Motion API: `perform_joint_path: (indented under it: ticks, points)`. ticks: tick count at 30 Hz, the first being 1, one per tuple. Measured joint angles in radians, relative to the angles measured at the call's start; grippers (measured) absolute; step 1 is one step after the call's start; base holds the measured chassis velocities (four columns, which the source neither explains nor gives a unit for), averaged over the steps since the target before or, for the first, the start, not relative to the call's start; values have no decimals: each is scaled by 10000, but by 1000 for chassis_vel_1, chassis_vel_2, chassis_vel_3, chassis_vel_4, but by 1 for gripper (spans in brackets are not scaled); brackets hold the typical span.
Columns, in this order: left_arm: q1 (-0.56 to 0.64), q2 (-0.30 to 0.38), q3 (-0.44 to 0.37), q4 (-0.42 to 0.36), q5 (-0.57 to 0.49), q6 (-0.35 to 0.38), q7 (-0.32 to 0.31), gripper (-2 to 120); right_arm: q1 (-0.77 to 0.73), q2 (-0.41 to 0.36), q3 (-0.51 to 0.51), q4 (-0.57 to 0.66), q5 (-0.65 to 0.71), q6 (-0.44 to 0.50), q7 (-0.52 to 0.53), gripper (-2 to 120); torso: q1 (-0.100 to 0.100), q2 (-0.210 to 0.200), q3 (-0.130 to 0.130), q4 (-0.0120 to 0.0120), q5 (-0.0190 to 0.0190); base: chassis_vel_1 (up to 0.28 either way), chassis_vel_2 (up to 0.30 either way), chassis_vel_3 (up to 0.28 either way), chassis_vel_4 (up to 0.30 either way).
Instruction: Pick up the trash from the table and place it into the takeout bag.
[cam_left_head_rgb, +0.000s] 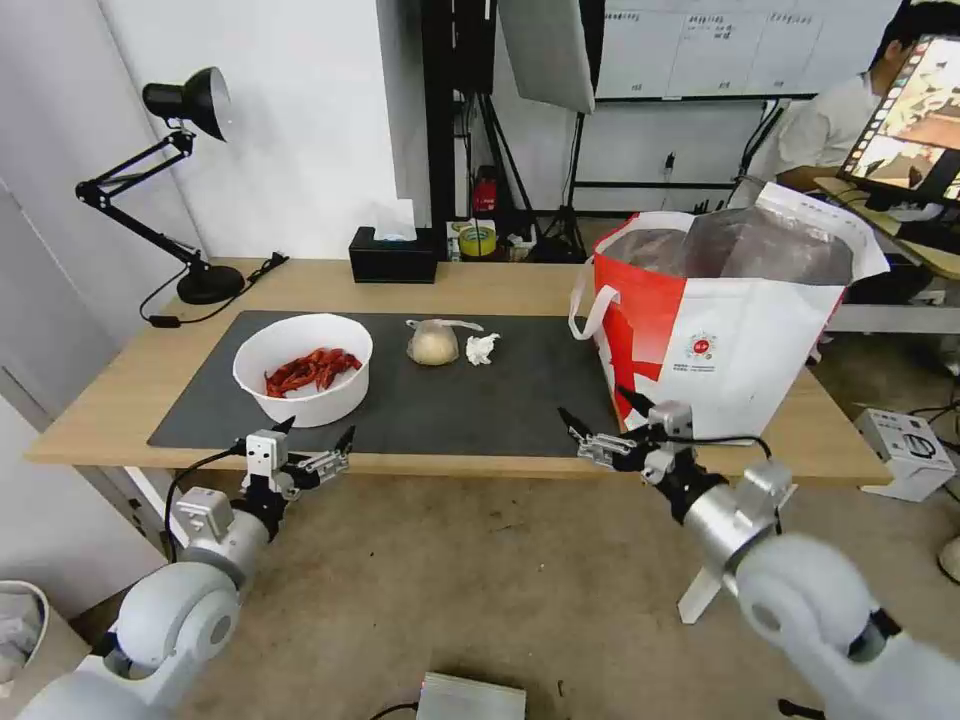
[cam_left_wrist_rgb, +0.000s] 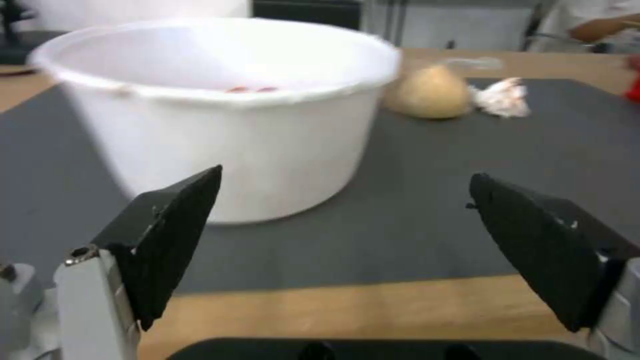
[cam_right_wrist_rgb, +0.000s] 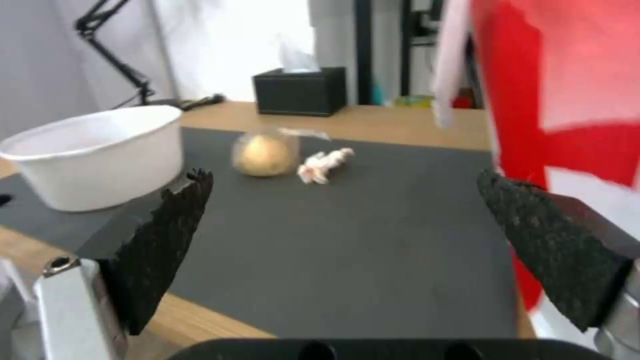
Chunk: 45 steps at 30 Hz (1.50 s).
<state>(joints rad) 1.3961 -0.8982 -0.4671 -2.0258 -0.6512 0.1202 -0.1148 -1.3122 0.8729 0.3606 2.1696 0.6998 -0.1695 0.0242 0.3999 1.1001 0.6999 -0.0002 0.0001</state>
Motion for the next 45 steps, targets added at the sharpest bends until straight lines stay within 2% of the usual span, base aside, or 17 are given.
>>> perform_joint_path:
  ticks: [5, 7, 8, 10, 12, 13, 14, 26, 45]
  points:
    - [88, -53, -37, -41, 15, 0, -247, 100, -250, 180, 43, -4, -154, 201, 218, 100, 0, 0, 0, 2, -3, 0, 0, 0, 0]
    - [256, -203, -53, -91, 46, 4, -889, 100, -719, 460, 156, -55, -474, 604, 409, 100, 0, 0, 0, 3, -1, 0, 0, 0, 0]
    - [256, -203, -53, -91, 46, 4, -889, 100, -719, 460, 156, -55, -474, 604, 409, 100, 0, 0, 0, 3, -1, 0, 0, 0, 0]
    - [314, -296, -11, -91, 17, 4, -1369, 100, -1108, 637, 269, -71, -694, 864, 486, 100, 0, 0, 0, 2, -2, 0, 0, 0, 0]
    - [314, -296, -11, -91, 17, 4, -1369, 100, -1108, 637, 269, -71, -694, 864, 486, 100, 0, 0, 0, 2, -2, 0, 0, 0, 0]
    - [307, -364, 147, -86, -126, -131, -2053, 100, -1420, 823, 405, -130, -938, 1264, 667, 100, 0, 0, 0, 2, -2, 0, 0, 0, 0]
    - [307, -424, 183, -95, -167, -176, -2203, 100, -1524, 899, 462, -180, -986, 1418, 755, 100, 0, 0, 0, 2, -2, 0, 0, 0, 0]
    - [244, -552, 308, -177, -150, -394, -2255, 100, -2143, 1346, 614, -344, -1342, 1680, 845, 100, 2, -1, 1, 2, -1, 0, 0, 0, 0]
    - [245, -615, 342, -277, -154, -377, -2264, 100, -2194, 1352, 605, -377, -1475, 1635, 856, 100, 1, -1, 1, 2, -1, 0, 0, 0, 0]
